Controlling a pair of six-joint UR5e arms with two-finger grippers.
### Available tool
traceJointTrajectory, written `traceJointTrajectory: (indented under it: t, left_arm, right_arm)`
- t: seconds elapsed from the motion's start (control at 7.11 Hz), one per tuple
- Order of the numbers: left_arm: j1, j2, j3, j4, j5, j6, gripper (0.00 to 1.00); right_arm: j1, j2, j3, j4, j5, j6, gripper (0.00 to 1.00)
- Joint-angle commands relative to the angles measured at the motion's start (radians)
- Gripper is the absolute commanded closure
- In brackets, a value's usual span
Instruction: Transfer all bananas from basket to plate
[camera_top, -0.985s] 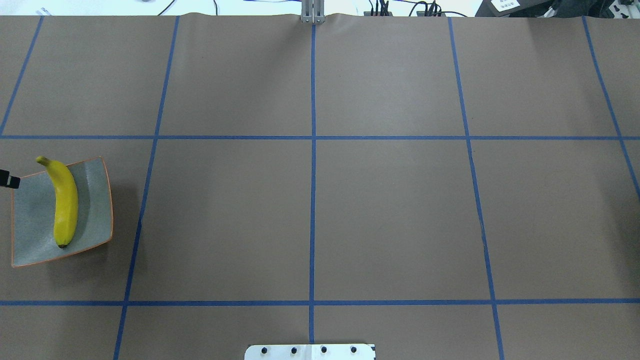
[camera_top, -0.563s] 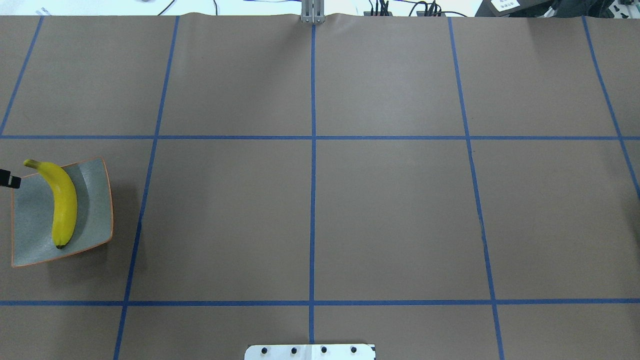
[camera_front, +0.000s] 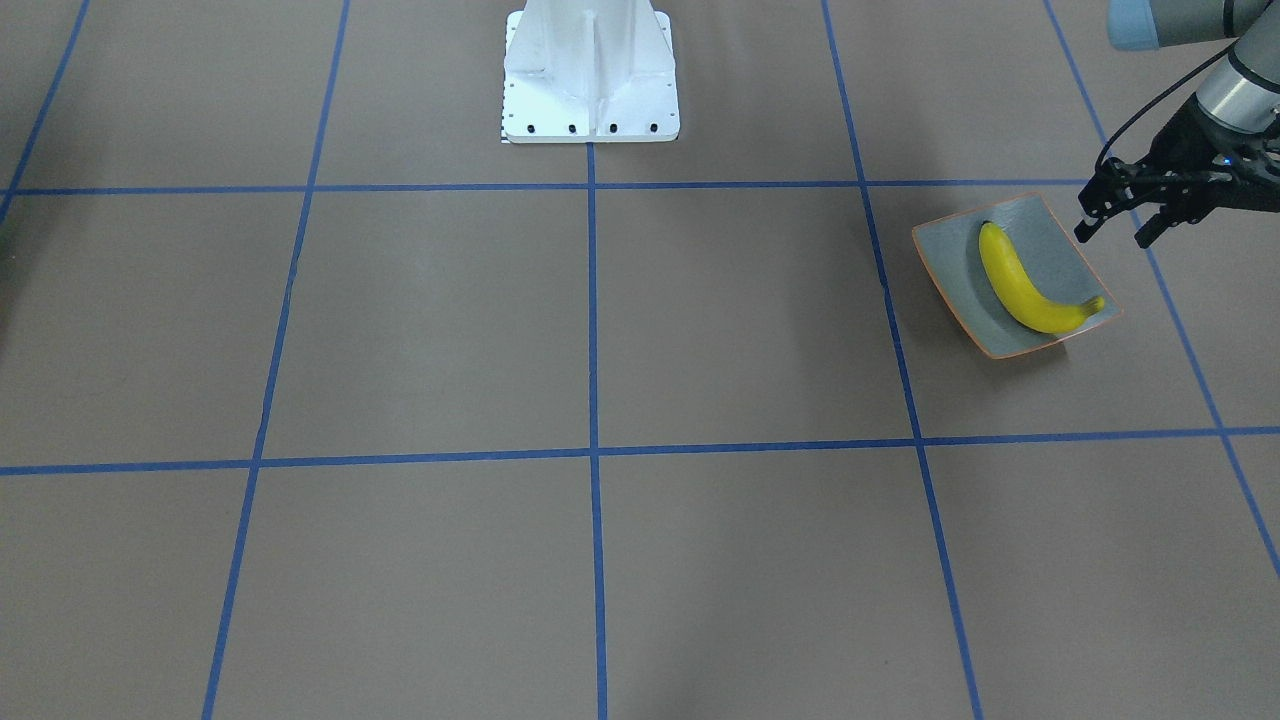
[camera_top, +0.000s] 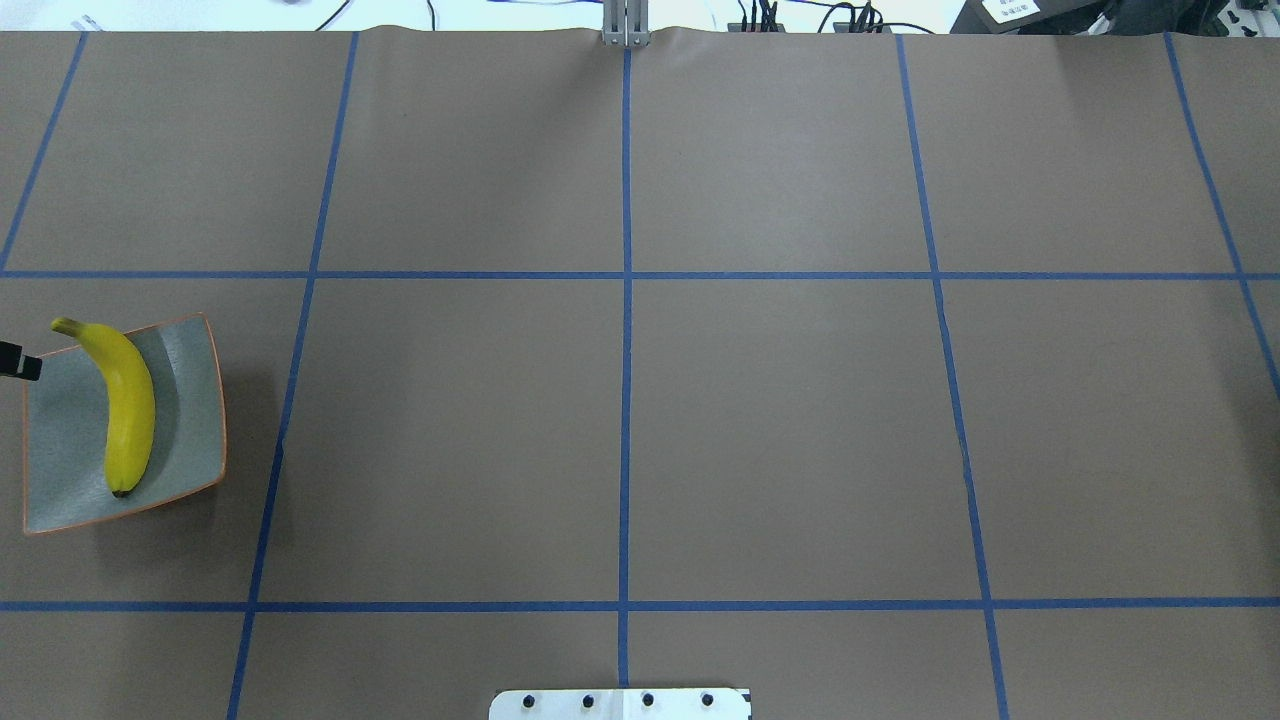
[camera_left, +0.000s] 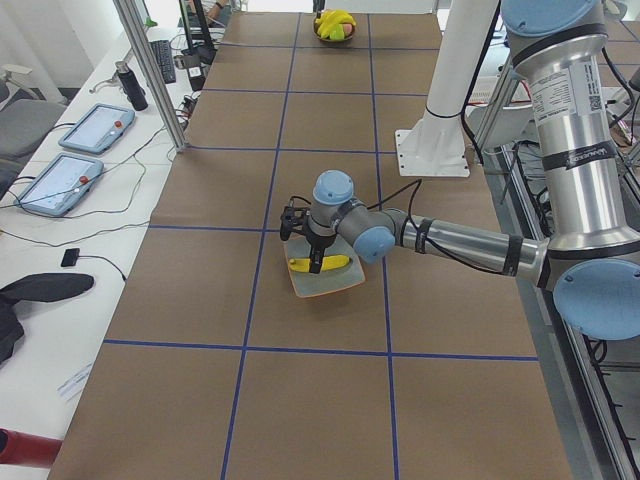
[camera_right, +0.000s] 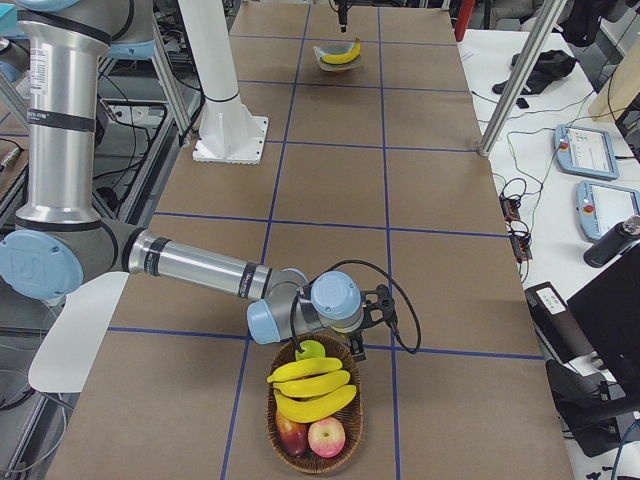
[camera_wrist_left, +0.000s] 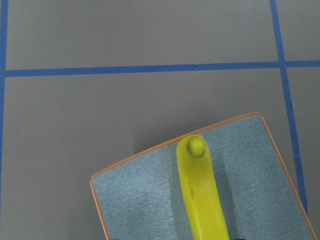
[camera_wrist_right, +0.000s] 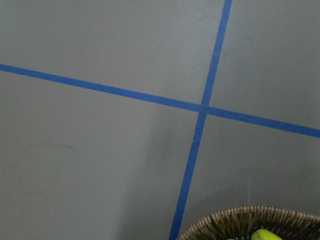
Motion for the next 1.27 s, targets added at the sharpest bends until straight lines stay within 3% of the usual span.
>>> traceJointTrajectory:
  t: [0.0, 0.28, 0.84, 1.13]
  left_arm:
    - [0.003, -0.003, 0.015, -0.004, 0.000, 0.000, 0.17]
    - [0.004, -0.003, 0.013, -0.004, 0.000, -0.002, 0.15]
    - [0.006, -0.003, 0.013, -0.020, 0.000, -0.005, 0.14]
    - [0.006, -0.003, 0.013, -0.023, -0.001, -0.006, 0.13]
  right_arm:
    - [0.003, 0.003, 0.004, -0.124, -0.031, -0.145, 0.00]
    - [0.037, 0.004, 0.011, -0.281, -0.056, -0.309, 0.00]
    - [0.121, -0.008, -0.010, -0.486, -0.044, -0.380, 0.01]
    - [0.123, -0.019, -0.015, -0.506, -0.047, -0.383, 0.03]
